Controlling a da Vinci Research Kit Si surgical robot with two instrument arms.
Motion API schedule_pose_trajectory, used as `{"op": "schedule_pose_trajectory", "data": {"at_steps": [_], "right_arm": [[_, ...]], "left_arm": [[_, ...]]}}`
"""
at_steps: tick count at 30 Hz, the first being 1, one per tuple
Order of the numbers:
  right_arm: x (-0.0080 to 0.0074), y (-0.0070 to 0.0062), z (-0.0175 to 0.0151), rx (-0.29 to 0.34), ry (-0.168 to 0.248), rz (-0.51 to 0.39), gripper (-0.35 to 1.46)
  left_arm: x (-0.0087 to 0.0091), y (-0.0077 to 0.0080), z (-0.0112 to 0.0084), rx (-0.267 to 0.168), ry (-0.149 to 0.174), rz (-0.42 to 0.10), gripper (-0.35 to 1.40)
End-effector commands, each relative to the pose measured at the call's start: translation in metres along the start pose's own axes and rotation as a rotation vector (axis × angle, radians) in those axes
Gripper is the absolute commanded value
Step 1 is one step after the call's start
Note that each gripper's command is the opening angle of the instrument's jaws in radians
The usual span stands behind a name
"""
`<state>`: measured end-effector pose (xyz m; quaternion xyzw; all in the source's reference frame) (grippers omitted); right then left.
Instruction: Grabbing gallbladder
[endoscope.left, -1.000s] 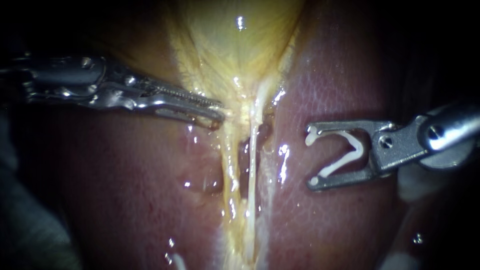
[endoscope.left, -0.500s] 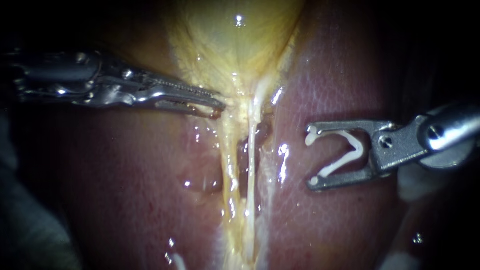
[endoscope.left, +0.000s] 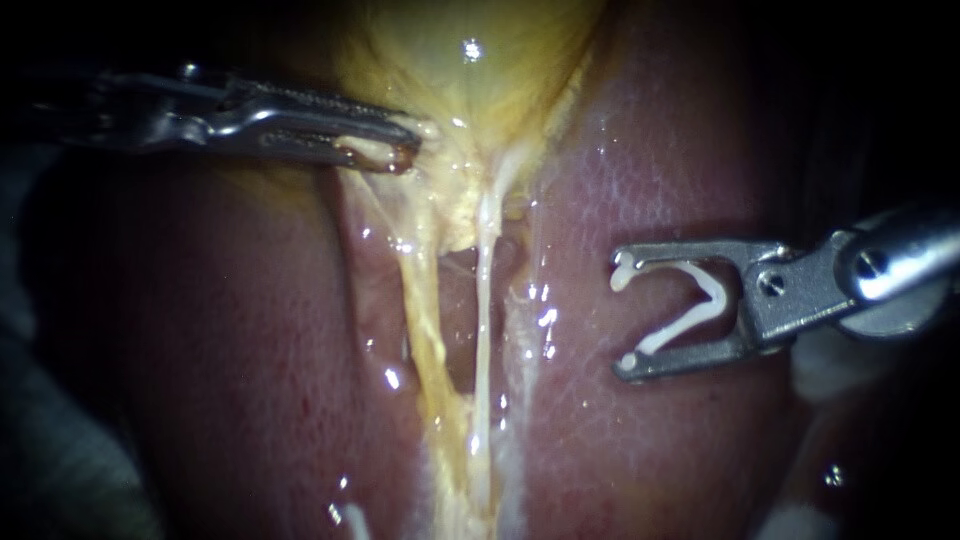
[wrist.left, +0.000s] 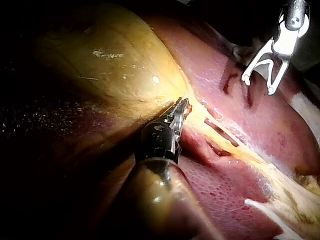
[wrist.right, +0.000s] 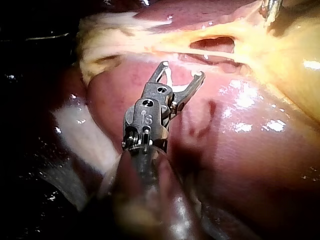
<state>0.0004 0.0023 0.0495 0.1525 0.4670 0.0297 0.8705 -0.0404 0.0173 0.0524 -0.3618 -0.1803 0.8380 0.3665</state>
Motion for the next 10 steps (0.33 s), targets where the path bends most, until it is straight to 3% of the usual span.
{"op": "schedule_pose_trajectory", "data": {"at_steps": [1,10], "right_arm": [[0.0000,0.0000,0.0000,0.000,0.000,0.000,0.50],[0.0000,0.0000,0.0001,0.000,0.000,0.000,0.50]], "left_arm": [[-0.0001,0.0000,0.0000,0.000,0.001,0.000,-0.35],[0.0000,0.0000,0.0001,0.002,0.002,-0.001,-0.35]]}}
